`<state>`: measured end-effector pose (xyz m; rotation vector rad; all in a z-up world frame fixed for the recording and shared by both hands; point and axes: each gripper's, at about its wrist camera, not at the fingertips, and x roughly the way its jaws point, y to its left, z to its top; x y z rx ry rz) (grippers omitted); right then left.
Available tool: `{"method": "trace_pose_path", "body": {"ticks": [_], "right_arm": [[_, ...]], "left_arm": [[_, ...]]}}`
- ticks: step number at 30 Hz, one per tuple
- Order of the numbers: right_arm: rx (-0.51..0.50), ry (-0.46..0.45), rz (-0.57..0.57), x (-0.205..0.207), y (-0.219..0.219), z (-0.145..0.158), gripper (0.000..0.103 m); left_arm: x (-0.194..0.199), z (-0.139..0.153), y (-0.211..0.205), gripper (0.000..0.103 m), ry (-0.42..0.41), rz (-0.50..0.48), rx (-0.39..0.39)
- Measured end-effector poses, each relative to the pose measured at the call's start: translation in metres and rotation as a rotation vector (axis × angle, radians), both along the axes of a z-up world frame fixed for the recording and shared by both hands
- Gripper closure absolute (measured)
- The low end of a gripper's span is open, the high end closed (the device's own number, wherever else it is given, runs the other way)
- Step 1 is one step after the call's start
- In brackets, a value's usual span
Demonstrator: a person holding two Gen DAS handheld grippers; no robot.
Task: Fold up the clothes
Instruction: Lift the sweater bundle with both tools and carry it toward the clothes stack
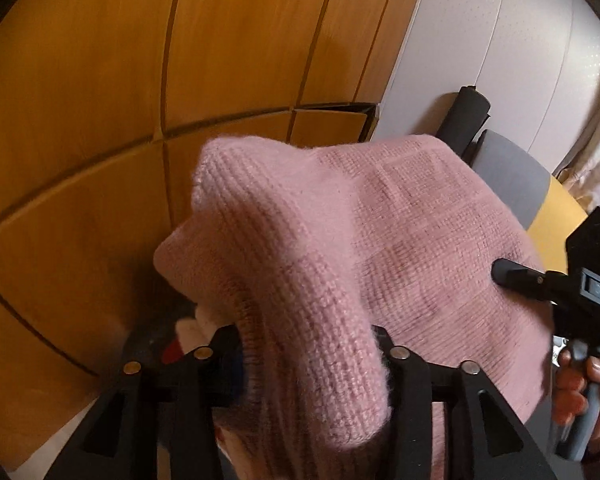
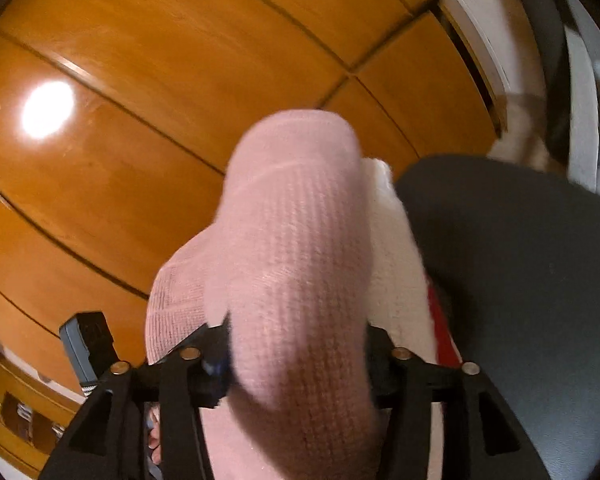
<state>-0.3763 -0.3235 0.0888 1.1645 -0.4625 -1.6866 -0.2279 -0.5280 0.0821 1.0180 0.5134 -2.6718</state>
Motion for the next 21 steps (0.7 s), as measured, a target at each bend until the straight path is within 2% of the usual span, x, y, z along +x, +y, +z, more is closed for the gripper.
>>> {"method": "trace_pose_path", "body": {"ticks": [1, 4, 7, 9, 11, 13, 15, 18, 21], "right_arm": [[-0.020, -0.015, -0.005, -0.003, 0.003, -0.006, 0.044], [-0.022, -0.030, 0.012, -0.002, 0.010, -0.005, 0.041], [0.060, 0.025, 0.019, 0.003, 0.024, 0.021, 0.039], [0.082, 0.176, -0.066, 0.011, 0.044, 0.056, 0.039], [0.068, 0.335, -0.110, 0.022, 0.058, 0.089, 0.039], [0.072, 0.457, -0.068, 0.036, 0.056, 0.112, 0.039], [0.159, 0.548, 0.006, 0.054, 0.036, 0.120, 0.039], [0.286, 0.592, 0.083, 0.059, -0.005, 0.109, 0.044], [0.349, 0.580, 0.068, 0.057, -0.029, 0.090, 0.044]], "left_arm": [[0.000, -0.002, -0.001, 0.043, 0.007, 0.003, 0.006], [0.003, 0.000, -0.006, 0.038, 0.030, 0.016, 0.045], [0.011, 0.017, -0.007, 0.036, 0.028, 0.042, 0.018], [0.024, 0.037, -0.004, 0.036, 0.041, 0.099, -0.093], [0.027, 0.061, 0.003, 0.037, 0.066, 0.188, -0.265], [0.031, 0.080, 0.016, 0.038, 0.108, 0.221, -0.395], [0.025, 0.090, 0.037, 0.037, 0.136, 0.181, -0.451], [-0.012, 0.087, 0.064, 0.037, 0.093, 0.100, -0.497], [-0.053, 0.064, 0.073, 0.037, 0.008, 0.084, -0.541]]}}
